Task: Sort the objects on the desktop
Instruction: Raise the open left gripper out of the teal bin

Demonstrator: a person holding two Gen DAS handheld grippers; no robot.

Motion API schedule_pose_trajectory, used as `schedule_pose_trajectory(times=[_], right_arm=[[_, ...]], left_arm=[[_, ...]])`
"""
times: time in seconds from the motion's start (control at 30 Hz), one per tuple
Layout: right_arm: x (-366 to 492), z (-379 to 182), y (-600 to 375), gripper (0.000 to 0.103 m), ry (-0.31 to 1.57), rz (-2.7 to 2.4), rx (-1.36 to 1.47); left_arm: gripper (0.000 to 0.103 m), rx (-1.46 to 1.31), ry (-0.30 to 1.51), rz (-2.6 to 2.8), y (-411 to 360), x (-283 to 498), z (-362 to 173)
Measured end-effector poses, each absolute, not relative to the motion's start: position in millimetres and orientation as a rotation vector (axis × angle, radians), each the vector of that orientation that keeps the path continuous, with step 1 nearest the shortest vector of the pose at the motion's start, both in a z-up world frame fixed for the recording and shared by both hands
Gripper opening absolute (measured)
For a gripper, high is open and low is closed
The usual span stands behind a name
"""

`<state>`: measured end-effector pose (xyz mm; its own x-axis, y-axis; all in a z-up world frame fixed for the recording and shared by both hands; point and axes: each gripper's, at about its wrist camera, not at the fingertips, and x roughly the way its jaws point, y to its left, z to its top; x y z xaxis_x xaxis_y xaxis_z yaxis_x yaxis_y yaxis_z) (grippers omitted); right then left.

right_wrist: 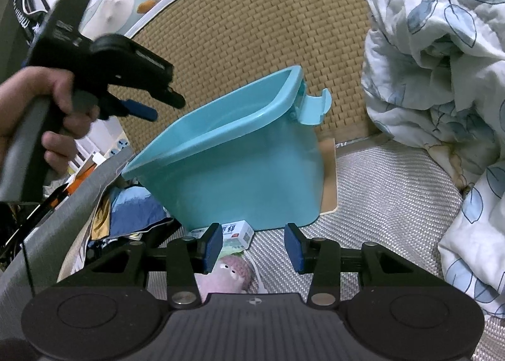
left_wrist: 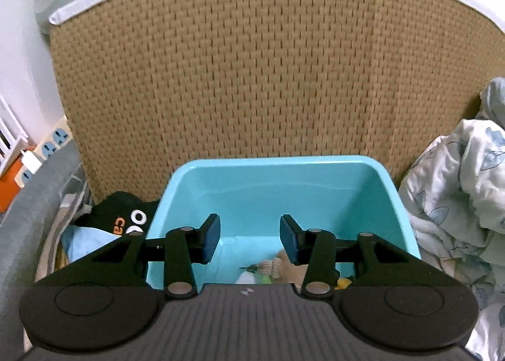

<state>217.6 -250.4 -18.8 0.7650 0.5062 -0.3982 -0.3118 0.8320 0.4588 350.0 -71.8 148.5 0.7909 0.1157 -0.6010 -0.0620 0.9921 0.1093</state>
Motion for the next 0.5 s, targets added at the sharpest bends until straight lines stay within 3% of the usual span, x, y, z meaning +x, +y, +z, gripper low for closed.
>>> schedule_pose_trajectory(times=[0.5], right_arm=[[213,-22,-248,0.048,0.54,0.465,0.364]], left_arm=[[0.046,0.126,0.491,0.069,-69,273,181]])
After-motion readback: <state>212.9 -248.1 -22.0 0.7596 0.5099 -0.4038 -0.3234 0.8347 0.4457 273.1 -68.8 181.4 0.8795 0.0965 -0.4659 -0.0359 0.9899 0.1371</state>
